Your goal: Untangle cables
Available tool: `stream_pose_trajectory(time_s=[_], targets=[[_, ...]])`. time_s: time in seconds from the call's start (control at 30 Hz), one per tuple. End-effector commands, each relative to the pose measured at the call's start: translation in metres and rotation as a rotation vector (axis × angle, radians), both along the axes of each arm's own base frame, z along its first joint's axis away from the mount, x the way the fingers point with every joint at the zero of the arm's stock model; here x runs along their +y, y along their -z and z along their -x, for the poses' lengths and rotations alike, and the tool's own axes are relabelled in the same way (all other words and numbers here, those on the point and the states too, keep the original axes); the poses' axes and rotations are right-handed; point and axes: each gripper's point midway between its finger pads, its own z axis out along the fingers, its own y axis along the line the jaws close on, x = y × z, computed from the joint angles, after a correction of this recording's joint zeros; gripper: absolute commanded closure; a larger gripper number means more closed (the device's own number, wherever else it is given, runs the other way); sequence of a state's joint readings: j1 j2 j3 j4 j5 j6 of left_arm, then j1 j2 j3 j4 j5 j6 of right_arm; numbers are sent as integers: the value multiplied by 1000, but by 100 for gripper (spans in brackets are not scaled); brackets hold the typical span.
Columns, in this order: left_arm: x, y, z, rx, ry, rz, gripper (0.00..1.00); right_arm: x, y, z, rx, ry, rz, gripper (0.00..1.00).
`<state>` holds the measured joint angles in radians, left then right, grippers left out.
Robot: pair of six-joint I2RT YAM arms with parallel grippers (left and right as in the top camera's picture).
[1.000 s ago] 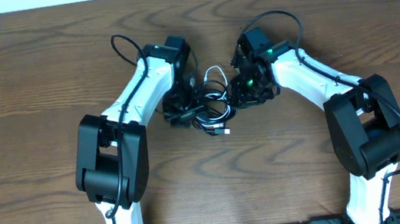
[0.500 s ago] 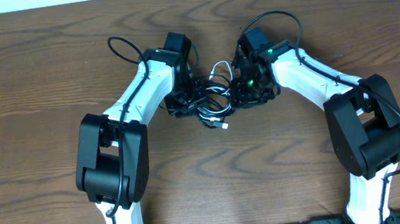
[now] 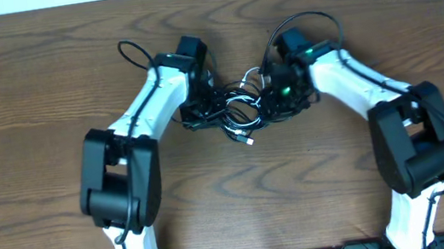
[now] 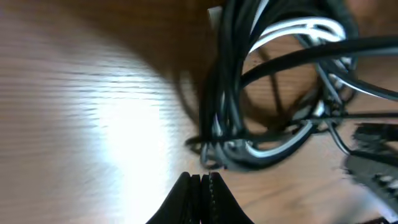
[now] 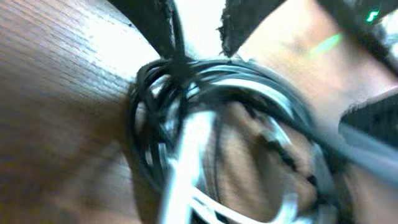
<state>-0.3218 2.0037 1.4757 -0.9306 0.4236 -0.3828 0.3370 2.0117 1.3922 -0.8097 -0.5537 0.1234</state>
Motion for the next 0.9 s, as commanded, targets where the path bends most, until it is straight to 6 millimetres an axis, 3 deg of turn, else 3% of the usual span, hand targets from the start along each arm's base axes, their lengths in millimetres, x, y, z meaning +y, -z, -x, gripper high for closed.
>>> stream_pose_trajectory(time_s=[0.0,0.07,0.13,0.27,0.33,0.43,0.47,0.57,0.63,0.67,0.87], targets=[[29,-57,-20,-187,-5,28,92,11,-70,-8,-172,-120,-215,73],[47,-81,-32,-269,-58,41,93,17,-79,-4,-203,-153,-223,73],[73,-102,-43,-340,-128,44,92,36,-79,5,-228,-220,-226,73],[98,-103,-48,-339,-192,33,92,61,-71,12,-293,-294,-163,75],[108,-102,-47,-328,-216,27,92,80,-64,14,-379,-351,-72,70],[112,-101,-45,-317,-227,24,91,93,-57,9,-505,-380,76,42],[112,-100,-44,-311,-226,23,91,97,-56,5,-556,-384,133,23],[113,-99,-41,-301,-222,21,90,107,-54,3,-626,-394,197,25],[113,-98,-40,-306,-192,17,86,115,-49,3,-652,-405,221,41],[113,-98,-39,-304,-188,16,85,116,-45,4,-649,-410,222,43],[122,-93,-34,-284,-196,-46,85,110,-13,1,-588,-416,259,43]])
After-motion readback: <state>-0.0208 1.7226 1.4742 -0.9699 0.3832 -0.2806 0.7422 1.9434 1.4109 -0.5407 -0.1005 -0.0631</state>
